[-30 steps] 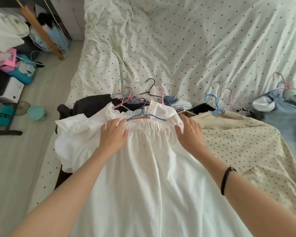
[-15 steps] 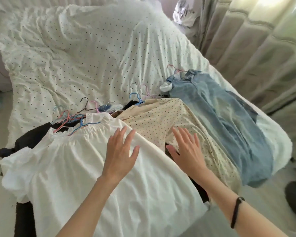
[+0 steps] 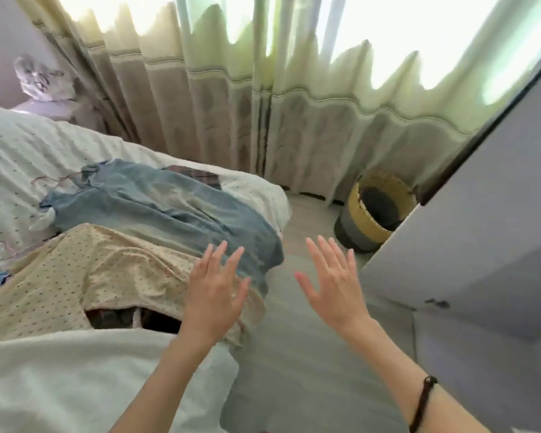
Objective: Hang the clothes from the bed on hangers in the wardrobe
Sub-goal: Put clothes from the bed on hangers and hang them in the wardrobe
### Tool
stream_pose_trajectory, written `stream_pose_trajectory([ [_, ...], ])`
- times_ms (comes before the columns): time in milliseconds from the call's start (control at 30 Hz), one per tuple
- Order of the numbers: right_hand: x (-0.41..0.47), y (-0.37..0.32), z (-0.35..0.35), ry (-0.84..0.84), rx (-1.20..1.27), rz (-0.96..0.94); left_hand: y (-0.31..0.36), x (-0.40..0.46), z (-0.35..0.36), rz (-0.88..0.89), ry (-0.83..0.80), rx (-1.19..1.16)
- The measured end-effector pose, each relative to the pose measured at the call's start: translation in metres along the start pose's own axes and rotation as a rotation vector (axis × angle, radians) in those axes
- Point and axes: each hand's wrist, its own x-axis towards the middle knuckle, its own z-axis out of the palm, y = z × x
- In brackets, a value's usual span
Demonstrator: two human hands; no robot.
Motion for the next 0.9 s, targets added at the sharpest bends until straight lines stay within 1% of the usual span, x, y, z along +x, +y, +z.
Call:
stream_pose_trajectory([
  [100,-0.018,0.059,-0.026,0.05,-0.054,0.15,0.063,0.029,0.025,0.165,-0.063,0.021],
  [200,-0.033,0.11,-0.051,0.119,-0.051,0.308,0.12,0.064,0.043,0.323,-0.092,0.023],
  [400,-0.065,0.191,-0.097,0.253,-0.054,0.625,0.232,0.105,0.092,0.591,-0.195,-0.045],
  [467,-0.075,0.219,-0.111,0.305,-0.07,0.72,0.268,0.117,0.111,0.706,-0.232,-0.039],
  [567,-0.092,0.265,-0.134,0.334,-0.131,0.855,0.327,0.144,0.135,0.913,-0.265,0.003],
  [667,-0.109,0.306,-0.159,0.373,-0.203,0.986,0.389,0.175,0.152,1.056,-0.271,0.021],
  [767,-0.125,0.339,-0.183,0.427,-0.257,1.109,0.448,0.198,0.167,1.171,-0.313,-0.082],
  [900,-0.149,0.368,-0.207,0.516,-0.339,1.27,0.516,0.201,0.195,1.338,-0.364,-0.185],
])
